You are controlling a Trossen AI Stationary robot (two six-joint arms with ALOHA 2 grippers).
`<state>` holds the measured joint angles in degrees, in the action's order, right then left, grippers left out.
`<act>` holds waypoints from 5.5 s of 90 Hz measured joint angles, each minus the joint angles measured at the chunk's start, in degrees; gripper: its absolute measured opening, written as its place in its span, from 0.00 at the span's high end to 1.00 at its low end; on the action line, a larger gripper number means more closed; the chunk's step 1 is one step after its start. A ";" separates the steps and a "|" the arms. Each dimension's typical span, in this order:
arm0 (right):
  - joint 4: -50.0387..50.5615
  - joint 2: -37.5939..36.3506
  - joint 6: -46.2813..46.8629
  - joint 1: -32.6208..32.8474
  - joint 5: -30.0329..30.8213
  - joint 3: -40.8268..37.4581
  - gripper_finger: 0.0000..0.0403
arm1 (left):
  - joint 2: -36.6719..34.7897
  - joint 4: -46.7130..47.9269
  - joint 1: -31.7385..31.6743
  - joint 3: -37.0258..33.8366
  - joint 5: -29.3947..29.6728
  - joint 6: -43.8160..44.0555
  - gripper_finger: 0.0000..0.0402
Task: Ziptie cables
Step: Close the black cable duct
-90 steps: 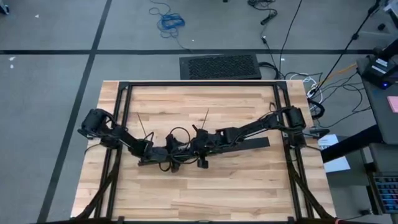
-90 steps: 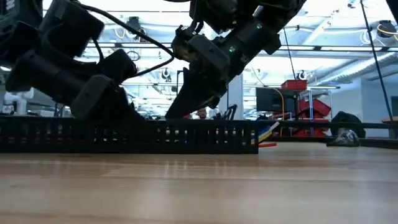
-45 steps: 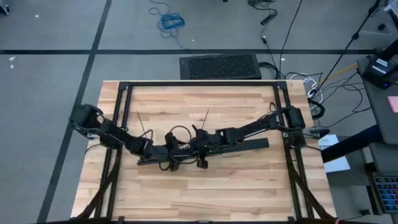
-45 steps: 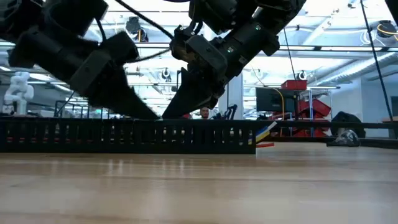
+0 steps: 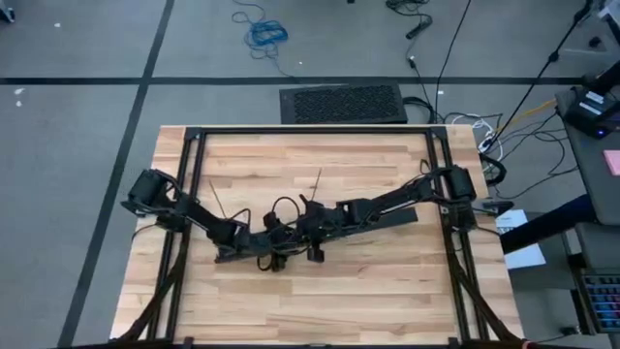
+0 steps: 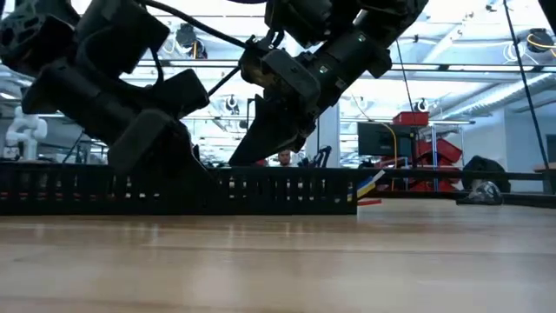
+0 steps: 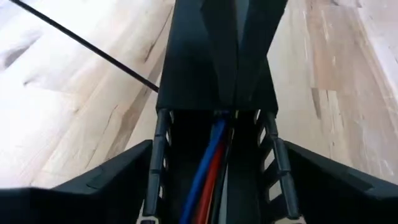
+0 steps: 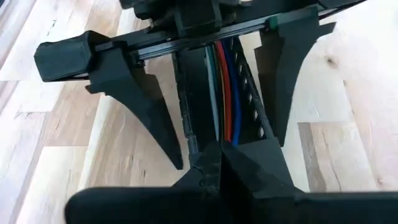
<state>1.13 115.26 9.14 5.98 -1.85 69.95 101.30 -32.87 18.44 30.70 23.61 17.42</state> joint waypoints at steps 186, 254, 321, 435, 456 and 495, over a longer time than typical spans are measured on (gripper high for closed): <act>5.24 -0.65 -1.58 -1.90 -4.11 0.20 1.00 | -6.51 9.27 4.06 -3.04 8.20 4.74 0.17; -9.40 3.77 1.87 -1.82 -6.87 0.00 1.00 | 1.18 -3.03 4.46 -4.87 7.98 5.81 0.28; 8.93 -5.03 -3.80 -1.31 -1.46 0.10 1.00 | 1.27 -2.24 -0.25 -4.83 1.75 1.55 0.28; 13.74 -10.16 -8.37 -1.84 3.59 -0.07 1.00 | -9.15 8.01 -2.08 -2.14 3.83 -6.09 0.23; 13.65 -10.21 -8.53 -1.86 3.50 -0.04 1.00 | -8.59 9.89 -1.40 -2.32 2.74 -1.73 0.23; 5.03 -10.09 -7.72 -4.24 1.96 -4.98 1.00 | -8.68 14.43 -0.42 -2.77 3.92 0.37 0.31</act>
<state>6.16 105.16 1.43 1.74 0.11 64.97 92.62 -18.44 18.02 27.93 27.53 17.79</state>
